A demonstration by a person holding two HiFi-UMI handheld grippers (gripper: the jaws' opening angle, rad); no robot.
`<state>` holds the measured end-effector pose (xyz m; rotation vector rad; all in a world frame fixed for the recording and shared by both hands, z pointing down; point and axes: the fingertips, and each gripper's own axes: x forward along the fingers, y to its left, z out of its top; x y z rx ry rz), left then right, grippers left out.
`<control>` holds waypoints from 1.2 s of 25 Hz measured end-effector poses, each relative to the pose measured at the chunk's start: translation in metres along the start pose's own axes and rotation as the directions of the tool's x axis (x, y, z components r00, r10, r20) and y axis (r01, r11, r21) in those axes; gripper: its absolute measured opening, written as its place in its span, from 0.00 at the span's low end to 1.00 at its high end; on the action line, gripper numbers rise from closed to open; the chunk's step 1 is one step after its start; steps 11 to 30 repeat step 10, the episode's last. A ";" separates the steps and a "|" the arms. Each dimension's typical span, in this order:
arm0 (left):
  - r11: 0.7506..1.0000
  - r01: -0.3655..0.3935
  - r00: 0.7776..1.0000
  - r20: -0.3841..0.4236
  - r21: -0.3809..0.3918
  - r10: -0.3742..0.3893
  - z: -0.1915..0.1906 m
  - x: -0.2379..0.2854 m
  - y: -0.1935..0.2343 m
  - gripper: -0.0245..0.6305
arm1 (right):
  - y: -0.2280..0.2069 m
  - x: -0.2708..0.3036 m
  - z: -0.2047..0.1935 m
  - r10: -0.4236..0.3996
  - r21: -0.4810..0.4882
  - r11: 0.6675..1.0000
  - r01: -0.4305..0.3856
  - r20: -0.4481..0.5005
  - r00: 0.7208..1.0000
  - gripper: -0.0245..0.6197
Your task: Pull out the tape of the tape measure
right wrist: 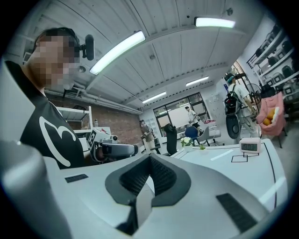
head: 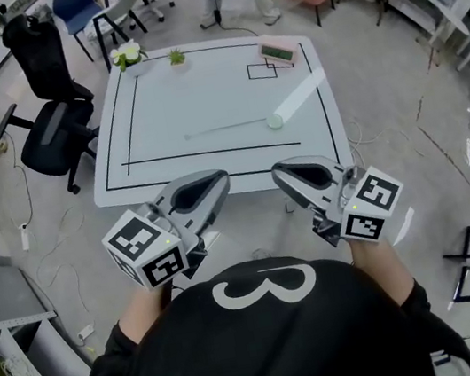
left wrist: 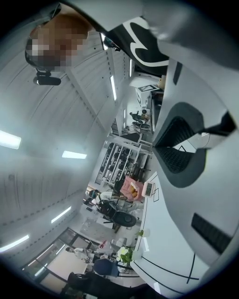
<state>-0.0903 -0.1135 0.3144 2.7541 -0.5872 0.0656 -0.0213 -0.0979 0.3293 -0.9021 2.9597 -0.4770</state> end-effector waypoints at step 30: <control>1.000 0.007 1.000 -0.010 0.011 -0.007 -0.005 0.002 0.005 0.04 | -0.002 0.000 -0.003 -0.016 -0.001 1.000 0.016 -0.014 1.000 0.05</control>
